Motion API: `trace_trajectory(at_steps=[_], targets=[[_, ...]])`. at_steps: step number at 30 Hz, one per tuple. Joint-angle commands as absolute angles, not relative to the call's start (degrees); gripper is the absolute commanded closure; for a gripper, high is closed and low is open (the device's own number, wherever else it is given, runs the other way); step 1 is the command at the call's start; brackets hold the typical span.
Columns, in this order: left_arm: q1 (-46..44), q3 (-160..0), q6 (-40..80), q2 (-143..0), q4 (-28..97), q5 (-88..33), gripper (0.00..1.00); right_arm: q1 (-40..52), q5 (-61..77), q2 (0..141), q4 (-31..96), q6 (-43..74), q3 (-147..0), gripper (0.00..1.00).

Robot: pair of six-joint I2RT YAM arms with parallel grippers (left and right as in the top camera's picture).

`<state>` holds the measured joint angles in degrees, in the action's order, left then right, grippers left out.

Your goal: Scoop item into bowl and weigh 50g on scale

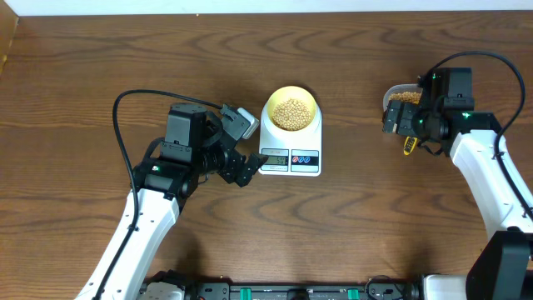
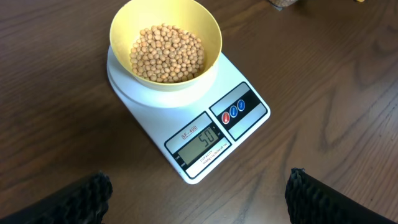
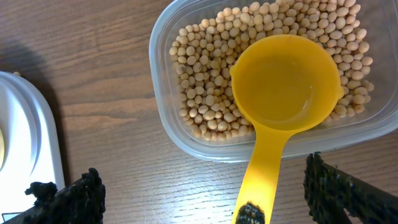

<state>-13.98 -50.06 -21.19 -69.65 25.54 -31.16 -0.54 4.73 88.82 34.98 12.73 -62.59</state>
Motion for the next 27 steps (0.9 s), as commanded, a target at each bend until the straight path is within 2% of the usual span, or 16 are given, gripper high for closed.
trace_trajectory(at_steps=[1, 27], targets=[[-13.82, -49.95, -21.3, -69.17, 25.65, -30.83, 0.09, -0.67, 5.06, 89.08, 35.18, 11.92, -62.87, 0.01], [-13.82, -49.95, -21.3, -69.17, 26.72, -30.83, 0.09, -0.67, 5.06, 89.08, 35.18, 11.92, -62.87, 0.01]])
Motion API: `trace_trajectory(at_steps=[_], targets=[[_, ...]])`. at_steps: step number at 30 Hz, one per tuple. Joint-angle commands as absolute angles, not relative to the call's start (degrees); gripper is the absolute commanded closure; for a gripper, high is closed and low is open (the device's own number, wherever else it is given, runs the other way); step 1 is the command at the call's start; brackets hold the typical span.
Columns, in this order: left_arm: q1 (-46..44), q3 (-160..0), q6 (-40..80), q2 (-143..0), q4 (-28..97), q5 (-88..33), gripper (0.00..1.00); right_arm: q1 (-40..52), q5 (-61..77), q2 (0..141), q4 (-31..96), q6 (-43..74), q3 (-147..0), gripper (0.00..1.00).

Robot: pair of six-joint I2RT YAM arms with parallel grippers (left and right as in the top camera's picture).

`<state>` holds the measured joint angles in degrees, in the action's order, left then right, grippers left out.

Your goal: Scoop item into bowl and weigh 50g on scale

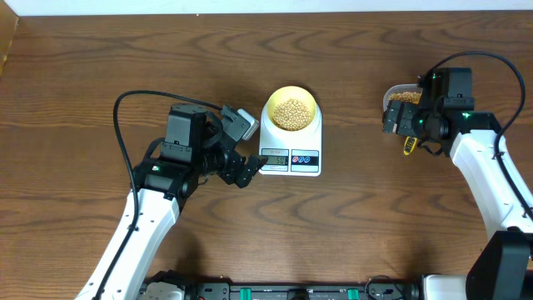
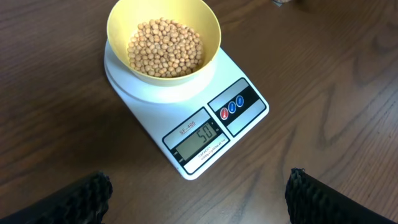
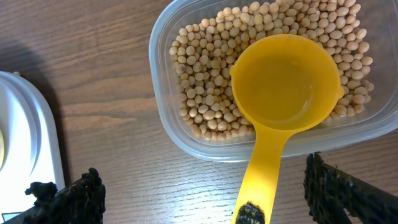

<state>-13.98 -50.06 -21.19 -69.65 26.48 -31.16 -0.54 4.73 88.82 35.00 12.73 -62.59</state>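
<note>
A yellow bowl (image 2: 163, 40) of soybeans stands on the white scale (image 2: 186, 118), whose display (image 2: 202, 140) reads 50. My left gripper (image 2: 199, 202) hangs open just in front of the scale, holding nothing. On the right, a clear tub (image 3: 261, 81) holds soybeans with the empty yellow scoop (image 3: 283, 93) resting in it, its handle sticking out over the rim. My right gripper (image 3: 205, 199) is open, its fingers wide on either side of the handle without gripping it.
The brown wooden table (image 1: 100, 67) carries the scale (image 1: 290, 137) at the middle and the tub (image 1: 402, 96) at the right. The left arm's black cable (image 1: 125, 125) loops above the table at the left.
The left wrist view has shifted slightly, the scale and bowl sitting a little higher and further left in it. The right arm, scoop and tub are unchanged.
</note>
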Motion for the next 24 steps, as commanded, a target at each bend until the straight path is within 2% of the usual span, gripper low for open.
trace_trajectory(at_steps=[1, 6, 14, 24], targets=[[-13.82, -49.95, -21.32, -69.17, 26.68, -30.83, 0.09, -0.67, 5.06, 89.08, 35.18, 11.92, -62.87, 0.01], [-13.82, -49.95, -21.3, -69.17, 26.46, -28.8, 0.09, -0.67, 5.06, 89.08, 35.16, 11.92, -62.87, 0.01], [-13.82, -49.93, -21.3, -67.51, 22.9, -15.86, 0.09, -0.67, 5.06, 89.08, 35.18, 11.92, -62.87, 0.01], [-13.82, -49.87, -21.28, -63.75, 21.28, -15.49, 0.09, -0.67, 5.06, 89.08, 35.18, 11.92, -62.87, 0.01]])
